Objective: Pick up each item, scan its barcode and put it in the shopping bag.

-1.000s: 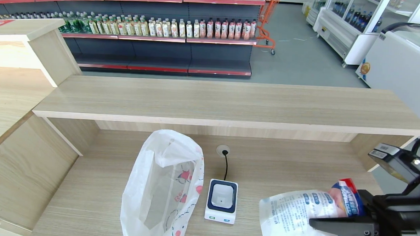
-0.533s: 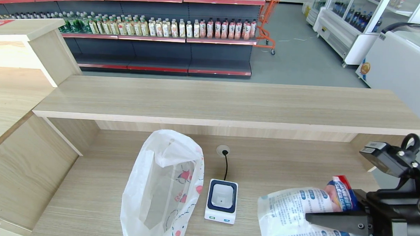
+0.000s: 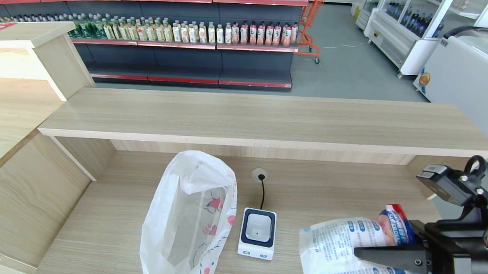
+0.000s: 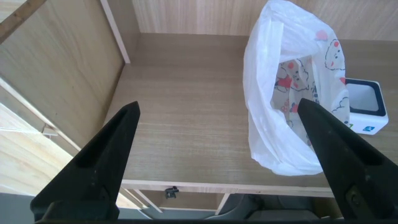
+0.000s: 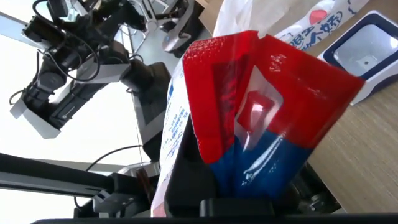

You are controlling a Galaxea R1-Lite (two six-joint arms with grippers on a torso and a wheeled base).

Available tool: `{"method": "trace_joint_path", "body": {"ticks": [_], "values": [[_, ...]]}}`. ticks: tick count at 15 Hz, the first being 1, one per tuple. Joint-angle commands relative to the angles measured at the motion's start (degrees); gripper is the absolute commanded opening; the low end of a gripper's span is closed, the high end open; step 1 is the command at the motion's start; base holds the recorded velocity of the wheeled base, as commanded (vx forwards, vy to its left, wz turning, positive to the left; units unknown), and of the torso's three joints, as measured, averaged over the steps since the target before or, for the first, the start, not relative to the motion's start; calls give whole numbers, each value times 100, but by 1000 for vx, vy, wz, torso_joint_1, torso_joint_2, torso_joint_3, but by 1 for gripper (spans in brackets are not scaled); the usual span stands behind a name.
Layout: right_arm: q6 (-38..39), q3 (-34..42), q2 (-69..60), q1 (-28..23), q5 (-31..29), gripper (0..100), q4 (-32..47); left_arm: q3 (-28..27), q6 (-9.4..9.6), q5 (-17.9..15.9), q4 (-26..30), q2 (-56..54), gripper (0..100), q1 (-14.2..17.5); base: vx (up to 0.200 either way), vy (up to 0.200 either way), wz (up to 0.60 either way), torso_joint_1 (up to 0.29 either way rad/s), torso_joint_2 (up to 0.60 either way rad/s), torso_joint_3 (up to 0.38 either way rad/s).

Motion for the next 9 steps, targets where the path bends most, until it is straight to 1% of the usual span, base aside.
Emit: {"method": "trace_joint_path", "body": {"ticks": [1,5,6,7,8,9], "values": [[-8,21,-32,-6,1,0,-3,1,-1,0,-1,-2,100,2,0,0,0,0,0,0],[-8,21,-128,-6,-8,0,-3,1,-1,0,-1,-2,100,2,0,0,0,0,0,0],[-113,4,-146,-6,-263,0,-30,1,-1,0,-1,-2,100,2,0,0,0,0,0,0],[-535,-40,-155,-6,-790,0,-135,1,-1,0,-1,-2,100,2,0,0,0,0,0,0],[-1309,21,-199,-50,-1502,0,-258,1,-1,0,-1,-2,100,2,0,0,0,0,0,0],[-2091,48,-243,-297,-2030,0,-249,1,-1,0,-1,-2,100,2,0,0,0,0,0,0]]}}
